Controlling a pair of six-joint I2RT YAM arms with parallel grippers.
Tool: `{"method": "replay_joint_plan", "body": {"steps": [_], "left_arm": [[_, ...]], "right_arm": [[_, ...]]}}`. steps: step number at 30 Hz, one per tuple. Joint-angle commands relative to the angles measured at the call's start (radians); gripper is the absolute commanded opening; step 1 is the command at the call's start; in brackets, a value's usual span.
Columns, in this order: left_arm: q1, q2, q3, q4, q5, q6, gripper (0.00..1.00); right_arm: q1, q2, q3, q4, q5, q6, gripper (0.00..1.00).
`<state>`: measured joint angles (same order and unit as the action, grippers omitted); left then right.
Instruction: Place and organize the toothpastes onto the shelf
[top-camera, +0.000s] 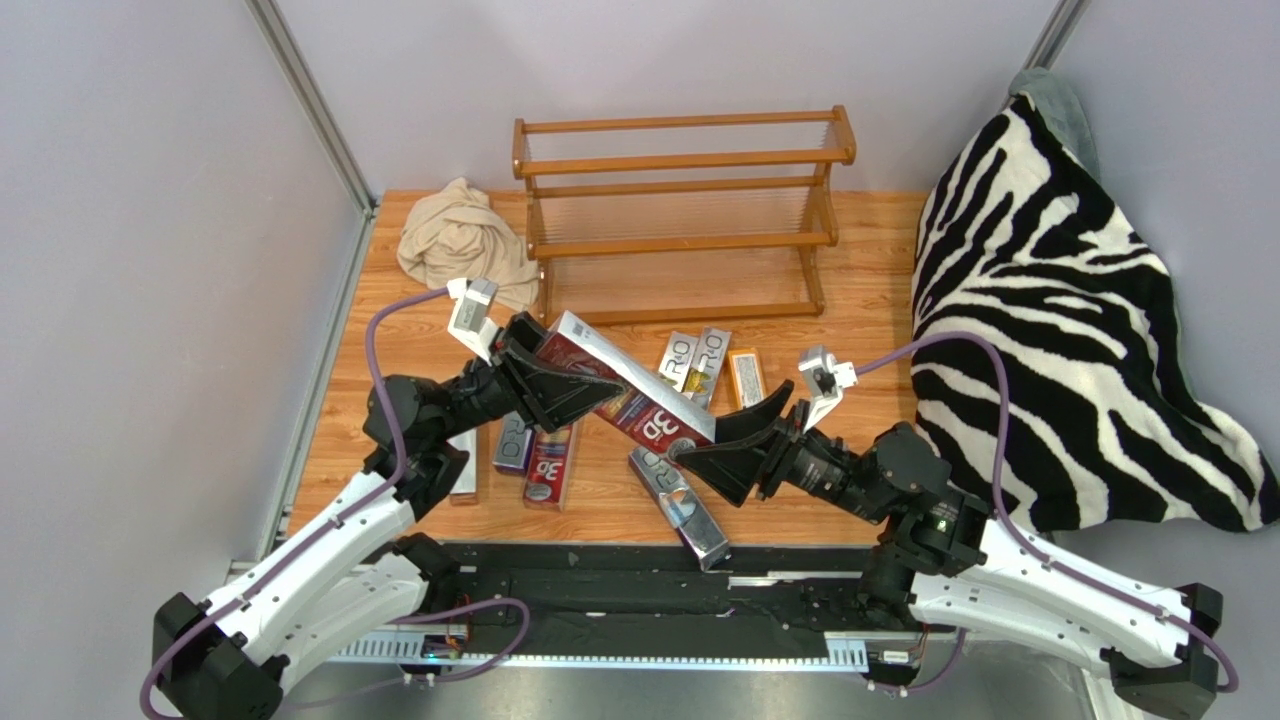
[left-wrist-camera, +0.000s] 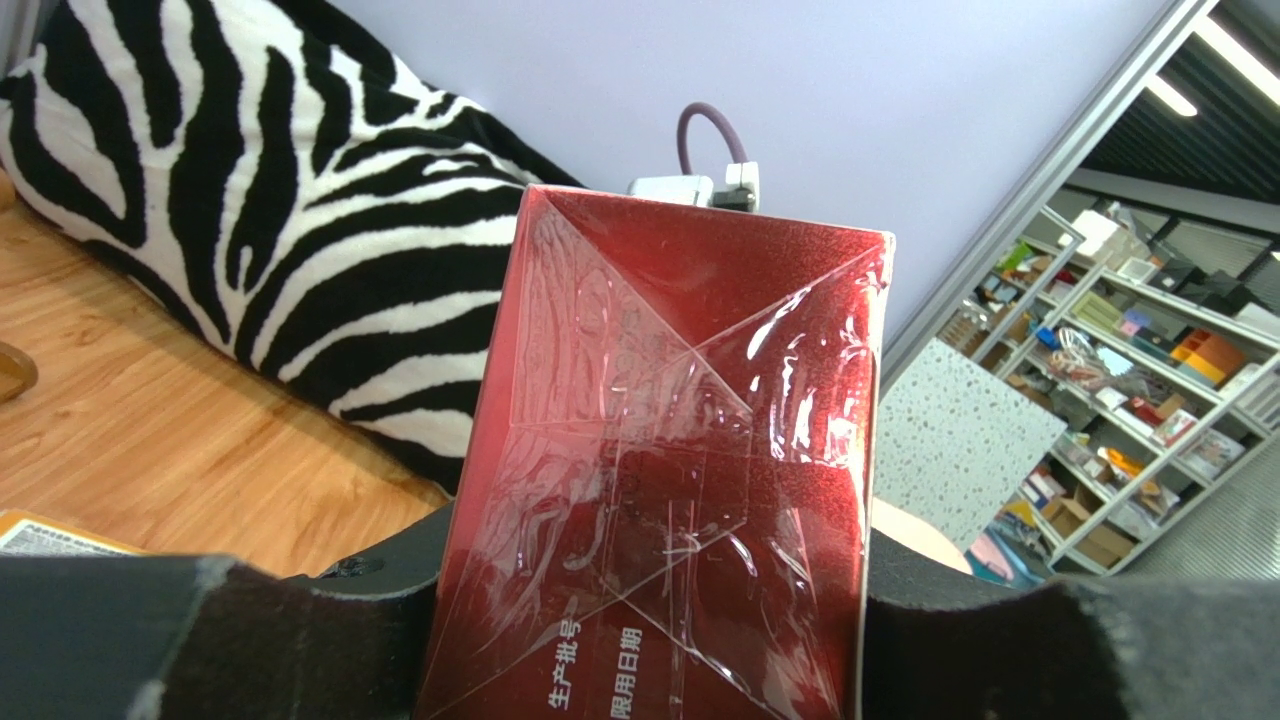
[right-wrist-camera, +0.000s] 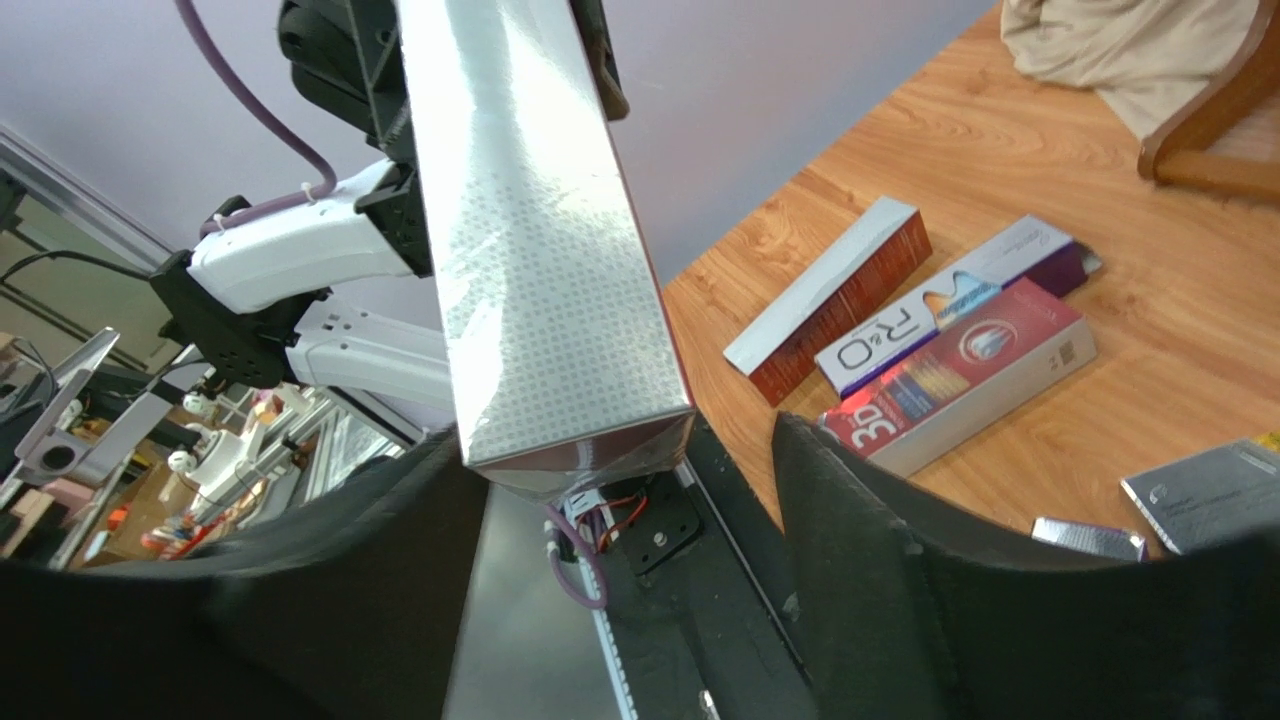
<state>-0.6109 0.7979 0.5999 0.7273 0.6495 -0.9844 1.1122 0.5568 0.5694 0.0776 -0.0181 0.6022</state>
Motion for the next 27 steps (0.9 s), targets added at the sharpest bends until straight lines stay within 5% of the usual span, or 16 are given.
{"method": "replay_joint_plan", "body": {"steps": [1,10,19,24,27], "left_arm": [[0.0,-0.019,-0.003,0.089,-0.01,-0.017,0.33],[-0.006,-0.011,-0.018,0.098,-0.01,-0.022,0.33],[-0.007,-0.019,-0.037,0.097,-0.014,-0.02,0.37],[-0.006,-0.046,-0.054,-0.037,-0.03,0.035,0.9],[-0.007,-0.1,-0.045,-0.254,-0.078,0.142,0.96]], "right_arm": [[0.003,-0.008,0.018,0.091,-0.017,-0.015,0.58],[0.005,0.049,0.037,0.116,-0.051,0.004,0.57],[0.005,0.06,0.049,0.091,-0.056,0.016,0.12],[0.005,0.058,0.06,0.061,-0.039,0.025,0.09],[0.003,0.064,0.075,0.027,-0.025,0.025,0.06]]}}
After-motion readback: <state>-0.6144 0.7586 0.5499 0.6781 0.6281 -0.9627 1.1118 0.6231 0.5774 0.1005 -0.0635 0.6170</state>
